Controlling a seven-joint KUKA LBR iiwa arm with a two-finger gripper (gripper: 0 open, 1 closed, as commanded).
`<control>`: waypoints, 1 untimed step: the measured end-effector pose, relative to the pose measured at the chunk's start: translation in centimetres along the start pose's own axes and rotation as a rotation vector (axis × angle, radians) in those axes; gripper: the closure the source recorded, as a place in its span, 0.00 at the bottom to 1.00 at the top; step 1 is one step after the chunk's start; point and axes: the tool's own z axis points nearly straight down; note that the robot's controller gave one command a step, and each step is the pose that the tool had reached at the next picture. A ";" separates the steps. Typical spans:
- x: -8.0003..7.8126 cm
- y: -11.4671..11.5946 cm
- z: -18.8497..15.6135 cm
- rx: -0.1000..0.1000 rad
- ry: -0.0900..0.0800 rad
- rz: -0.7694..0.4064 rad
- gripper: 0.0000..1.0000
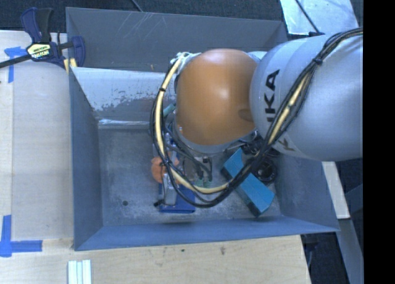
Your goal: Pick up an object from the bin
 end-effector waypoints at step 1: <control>-0.2 -0.1 -0.5 -0.002 -0.008 0.004 0.00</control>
Offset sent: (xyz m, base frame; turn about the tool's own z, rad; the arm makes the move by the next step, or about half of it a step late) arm 0.0772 -0.0844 -0.1533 -0.1628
